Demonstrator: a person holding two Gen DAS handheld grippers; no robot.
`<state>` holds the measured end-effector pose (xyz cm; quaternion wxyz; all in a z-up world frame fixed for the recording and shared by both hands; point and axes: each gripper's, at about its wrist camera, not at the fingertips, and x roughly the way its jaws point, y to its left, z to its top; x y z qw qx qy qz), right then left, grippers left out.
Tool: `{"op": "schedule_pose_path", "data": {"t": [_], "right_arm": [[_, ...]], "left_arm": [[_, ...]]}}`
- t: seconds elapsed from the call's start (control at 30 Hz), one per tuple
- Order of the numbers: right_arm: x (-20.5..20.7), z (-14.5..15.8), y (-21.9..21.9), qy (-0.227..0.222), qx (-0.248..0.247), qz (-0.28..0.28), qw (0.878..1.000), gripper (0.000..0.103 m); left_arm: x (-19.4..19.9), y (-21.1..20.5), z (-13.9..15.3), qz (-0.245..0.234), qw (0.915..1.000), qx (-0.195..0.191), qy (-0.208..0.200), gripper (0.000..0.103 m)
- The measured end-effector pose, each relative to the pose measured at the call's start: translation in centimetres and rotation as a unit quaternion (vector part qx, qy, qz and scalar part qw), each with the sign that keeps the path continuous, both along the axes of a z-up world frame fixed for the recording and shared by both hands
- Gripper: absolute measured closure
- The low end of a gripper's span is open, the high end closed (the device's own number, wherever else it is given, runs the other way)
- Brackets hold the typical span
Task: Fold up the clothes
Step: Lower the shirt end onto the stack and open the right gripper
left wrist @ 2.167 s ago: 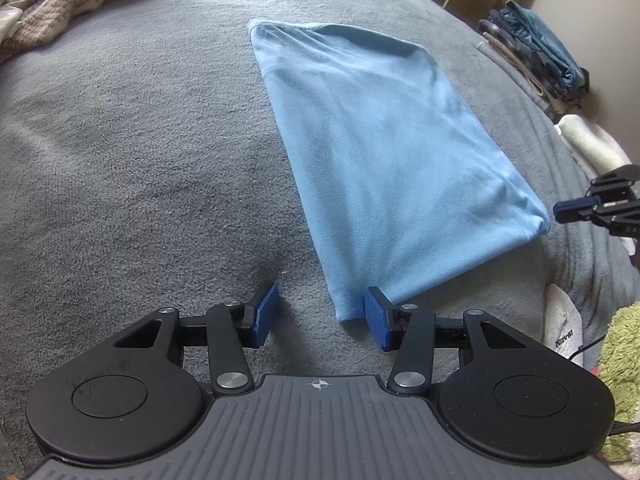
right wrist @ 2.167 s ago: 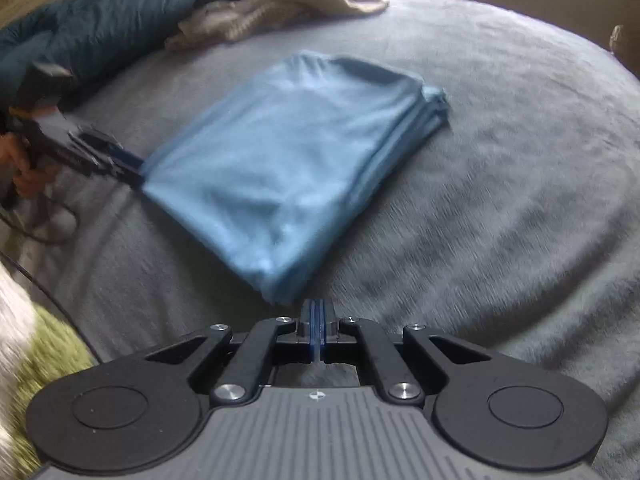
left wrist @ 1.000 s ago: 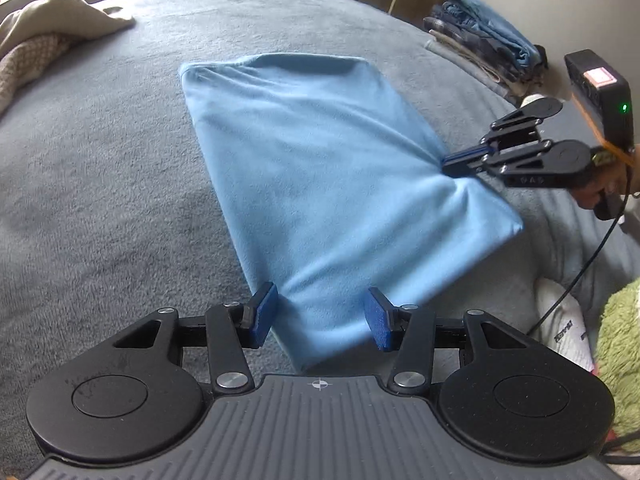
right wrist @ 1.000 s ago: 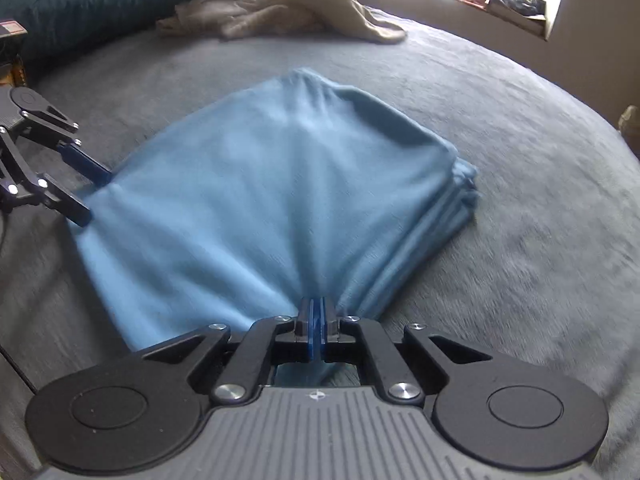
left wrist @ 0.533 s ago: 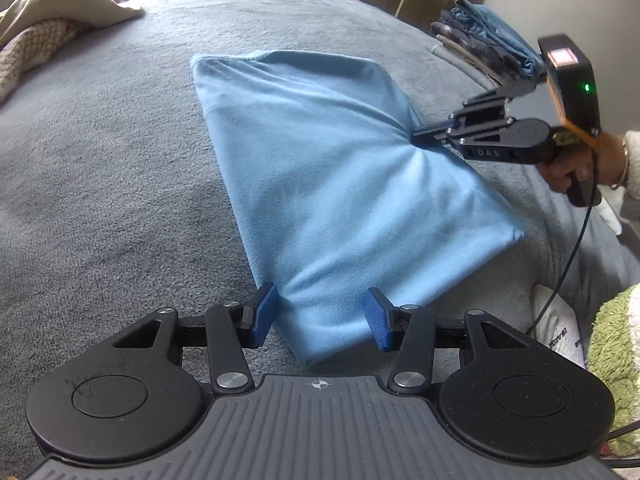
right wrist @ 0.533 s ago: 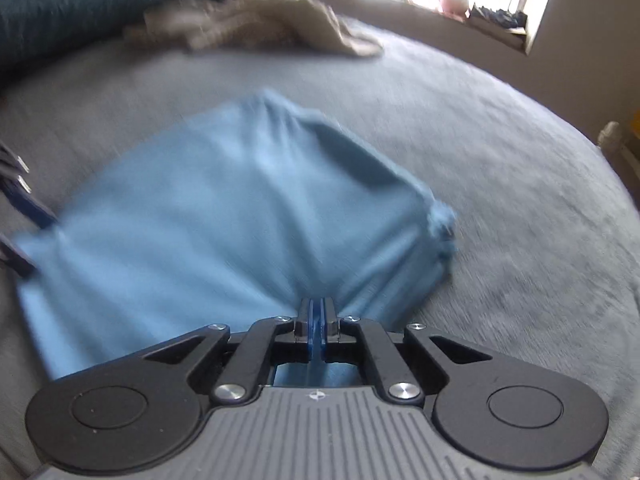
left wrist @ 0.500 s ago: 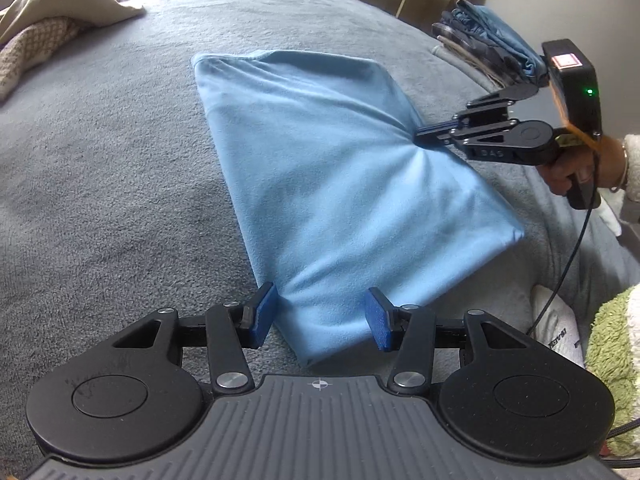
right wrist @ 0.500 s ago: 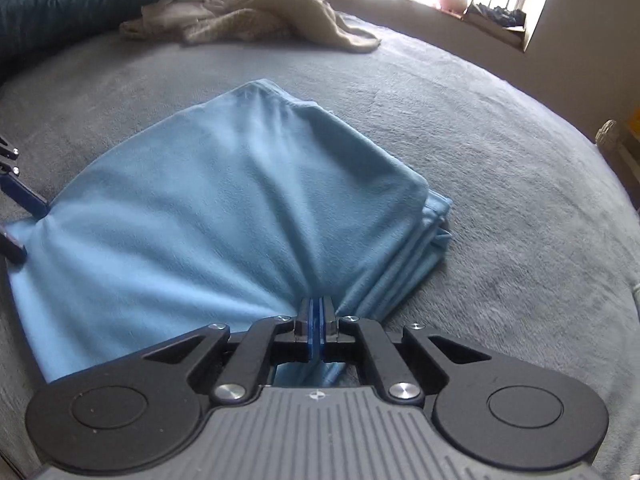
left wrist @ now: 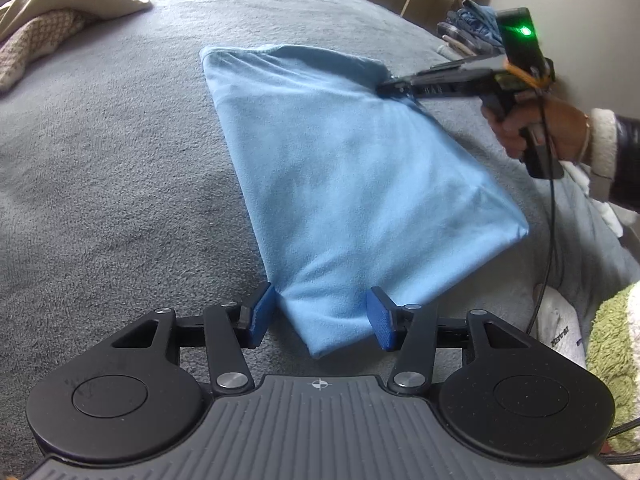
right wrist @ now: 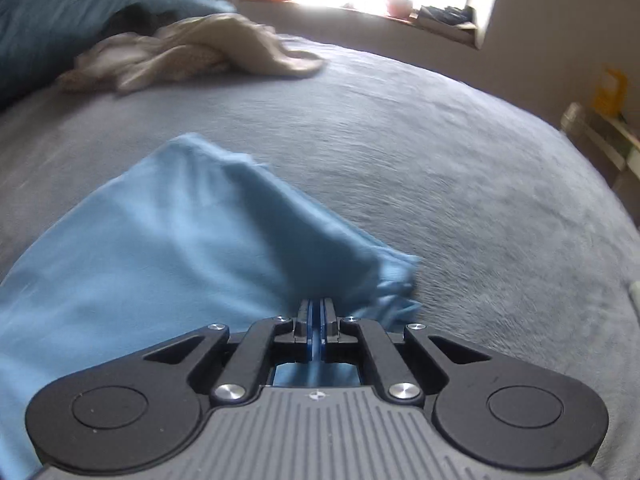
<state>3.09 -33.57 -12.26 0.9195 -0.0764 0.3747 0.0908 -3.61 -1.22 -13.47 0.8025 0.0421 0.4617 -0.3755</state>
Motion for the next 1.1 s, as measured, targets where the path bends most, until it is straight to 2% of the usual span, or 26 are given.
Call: {"op": "schedule_pose_path", "data": {"t": [0.07, 0.2, 0.27, 0.33, 0.4, 0.6, 0.73, 0.83, 0.93, 1.0, 1.1], "right_arm": [[0.3, 1.0, -0.7, -0.013, 0.019, -0.027, 0.999, 0.101], [0.5, 1.9, -0.6, -0.009, 0.078, -0.015, 0.997, 0.100], [1.4, 1.3, -0.1, -0.002, 0.071, -0.013, 0.997, 0.100], [2.8, 0.2, -0.6, 0.010, 0.060, -0.037, 0.997, 0.102], [3.8, -0.3, -1.7, 0.013, 0.086, -0.068, 0.994, 0.103], [4.1, 2.8, 1.6, -0.015, 0.097, -0.025, 0.995, 0.100], [5.5, 2.3, 3.9, 0.025, 0.121, 0.015, 0.992, 0.100], [7.7, 0.2, 3.2, 0.048, 0.110, -0.039, 0.992, 0.101], [8.4, 0.4, 1.8, 0.043, 0.129, -0.094, 0.986, 0.099], [7.8, 1.4, 2.2, 0.033, 0.156, -0.073, 0.985, 0.099], [6.7, 2.7, 5.0, 0.041, 0.171, 0.013, 0.984, 0.099]], "left_arm": [[-0.1, 0.0, 0.0, -0.002, 1.0000, 0.001, -0.001, 0.052], [-0.2, -0.1, -0.1, -0.006, 1.0000, 0.002, -0.004, 0.052], [-0.3, -0.1, -0.1, -0.007, 1.0000, 0.003, -0.005, 0.052], [-0.3, -0.1, -0.1, -0.009, 0.9999, 0.002, -0.006, 0.052], [-0.5, 0.0, -0.1, -0.009, 0.9999, 0.002, -0.006, 0.052], [-0.8, 0.4, 0.0, -0.012, 0.9999, 0.001, -0.005, 0.052], [-0.9, 0.3, 0.0, -0.012, 0.9999, -0.001, -0.004, 0.052], [-1.0, 0.4, 0.1, -0.012, 0.9999, -0.002, -0.005, 0.052], [-1.2, 0.9, 0.3, -0.011, 0.9999, -0.002, -0.003, 0.052], [-1.3, 1.1, 0.3, -0.012, 0.9999, -0.002, -0.002, 0.052], [-1.2, 1.4, 0.4, -0.009, 0.9999, -0.006, 0.005, 0.052]]}}
